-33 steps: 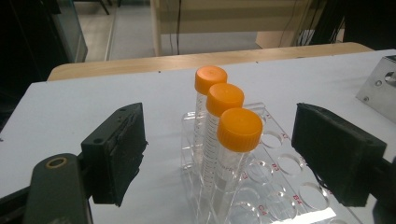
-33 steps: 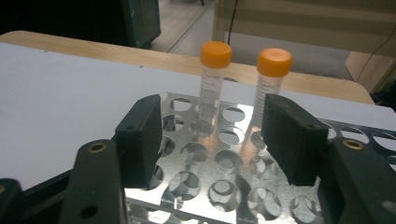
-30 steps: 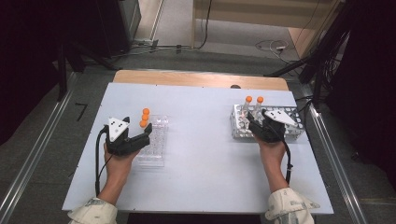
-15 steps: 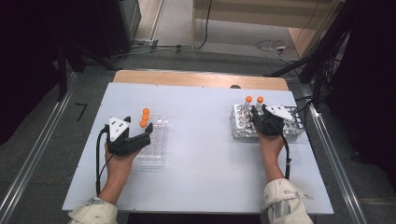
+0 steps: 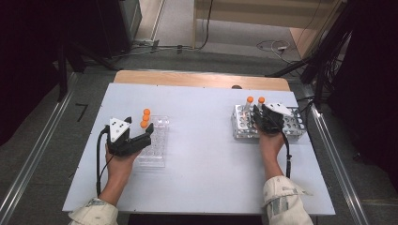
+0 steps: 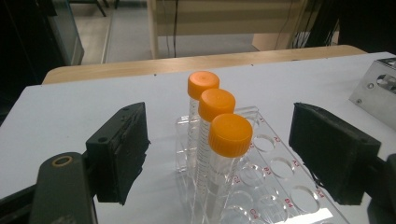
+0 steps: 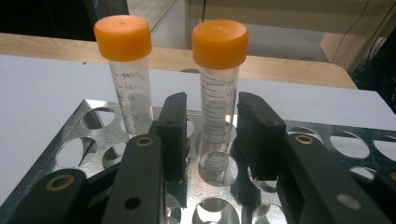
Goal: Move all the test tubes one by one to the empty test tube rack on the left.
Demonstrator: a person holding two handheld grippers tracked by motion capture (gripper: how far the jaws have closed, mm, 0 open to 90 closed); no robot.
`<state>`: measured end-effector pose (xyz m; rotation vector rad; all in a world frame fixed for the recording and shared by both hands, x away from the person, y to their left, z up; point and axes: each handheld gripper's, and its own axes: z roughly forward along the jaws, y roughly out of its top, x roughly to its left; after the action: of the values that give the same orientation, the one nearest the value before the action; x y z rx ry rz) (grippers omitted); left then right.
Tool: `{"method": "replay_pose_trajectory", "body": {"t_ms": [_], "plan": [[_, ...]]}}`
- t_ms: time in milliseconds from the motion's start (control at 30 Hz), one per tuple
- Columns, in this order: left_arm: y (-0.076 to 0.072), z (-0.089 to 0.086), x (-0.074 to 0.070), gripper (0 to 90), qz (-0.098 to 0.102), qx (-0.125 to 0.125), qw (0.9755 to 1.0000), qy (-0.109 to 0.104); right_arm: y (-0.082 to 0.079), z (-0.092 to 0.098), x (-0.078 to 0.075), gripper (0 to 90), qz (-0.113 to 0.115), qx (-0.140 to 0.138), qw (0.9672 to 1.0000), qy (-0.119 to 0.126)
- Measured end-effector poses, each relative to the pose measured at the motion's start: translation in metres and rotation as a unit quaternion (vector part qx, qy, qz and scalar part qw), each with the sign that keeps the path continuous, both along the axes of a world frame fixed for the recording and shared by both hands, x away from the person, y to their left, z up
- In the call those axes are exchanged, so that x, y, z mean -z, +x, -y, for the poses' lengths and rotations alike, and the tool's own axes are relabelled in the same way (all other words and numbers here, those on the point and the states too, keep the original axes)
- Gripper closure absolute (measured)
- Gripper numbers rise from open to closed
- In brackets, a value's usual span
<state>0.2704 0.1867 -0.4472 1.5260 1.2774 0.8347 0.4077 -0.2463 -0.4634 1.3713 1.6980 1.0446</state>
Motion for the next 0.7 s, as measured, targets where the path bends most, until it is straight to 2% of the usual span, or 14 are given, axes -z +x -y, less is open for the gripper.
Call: {"method": "replay_pose_trajectory", "body": {"t_ms": [267, 400, 567, 700], "plan": [[0.0, 0.0, 0.0, 20.1, -0.002, -0.001, 1.0, 0.002, 0.001, 0.0, 0.0, 70.9, 0.0, 0.004, 1.0, 0.0], [0.0, 0.0, 0.0, 20.2, -0.001, -0.002, 1.0, 0.001, 0.0, 0.002, -0.001, 71.8, 0.003, 0.002, 1.0, -0.001], [0.0, 0.0, 0.0, 20.3, -0.002, -0.003, 1.0, 0.001, -0.002, 0.005, -0.009, 72.1, 0.017, 0.006, 0.9998, 0.011], [0.001, 0.0, 0.0, 20.3, -0.001, -0.003, 1.0, 0.001, -0.003, 0.006, -0.019, 72.0, 0.024, 0.002, 0.9997, 0.01]]}}
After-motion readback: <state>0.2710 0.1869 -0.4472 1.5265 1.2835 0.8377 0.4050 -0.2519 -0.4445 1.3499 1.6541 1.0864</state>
